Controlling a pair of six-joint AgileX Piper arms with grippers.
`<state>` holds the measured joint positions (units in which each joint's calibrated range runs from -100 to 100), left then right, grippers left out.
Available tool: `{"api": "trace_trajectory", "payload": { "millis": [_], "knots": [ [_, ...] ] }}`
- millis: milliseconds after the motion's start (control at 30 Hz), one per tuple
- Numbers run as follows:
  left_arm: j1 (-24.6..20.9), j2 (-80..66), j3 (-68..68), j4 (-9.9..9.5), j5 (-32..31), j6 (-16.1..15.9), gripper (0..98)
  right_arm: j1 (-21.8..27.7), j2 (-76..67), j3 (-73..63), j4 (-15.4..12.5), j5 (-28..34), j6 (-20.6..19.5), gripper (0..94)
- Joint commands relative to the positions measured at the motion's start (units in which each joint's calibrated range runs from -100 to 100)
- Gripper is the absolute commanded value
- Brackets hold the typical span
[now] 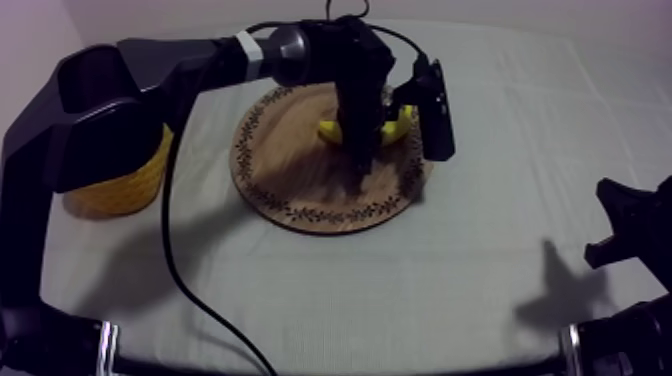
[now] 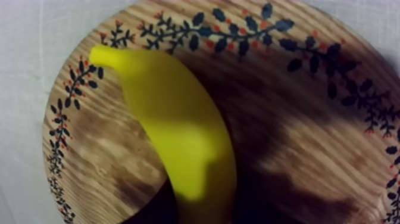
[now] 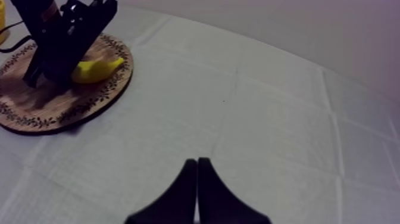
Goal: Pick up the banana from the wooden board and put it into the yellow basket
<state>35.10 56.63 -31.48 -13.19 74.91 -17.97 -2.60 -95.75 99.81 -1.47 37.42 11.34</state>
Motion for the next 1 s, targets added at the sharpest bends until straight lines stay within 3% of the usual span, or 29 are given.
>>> {"api": "trace_trajectory", "payload": {
  "millis": [0, 533, 967],
  "knots": [
    [-0.1, -0.5, 0.0, 0.16, 0.0, 0.2, 19.1, 0.0, 0.0, 0.0, 0.0, -0.1, 0.0, 0.3],
    [-2.6, -20.2, 9.3, 2.39, 0.7, 1.6, 19.1, 0.0, 0.0, 0.0, 0.0, -0.1, 0.0, 0.3],
    [-7.9, -50.1, 33.1, 3.02, 6.7, 3.5, 16.4, 0.0, 0.0, 0.0, 0.0, -0.1, 0.0, 0.3]
  ]
}}
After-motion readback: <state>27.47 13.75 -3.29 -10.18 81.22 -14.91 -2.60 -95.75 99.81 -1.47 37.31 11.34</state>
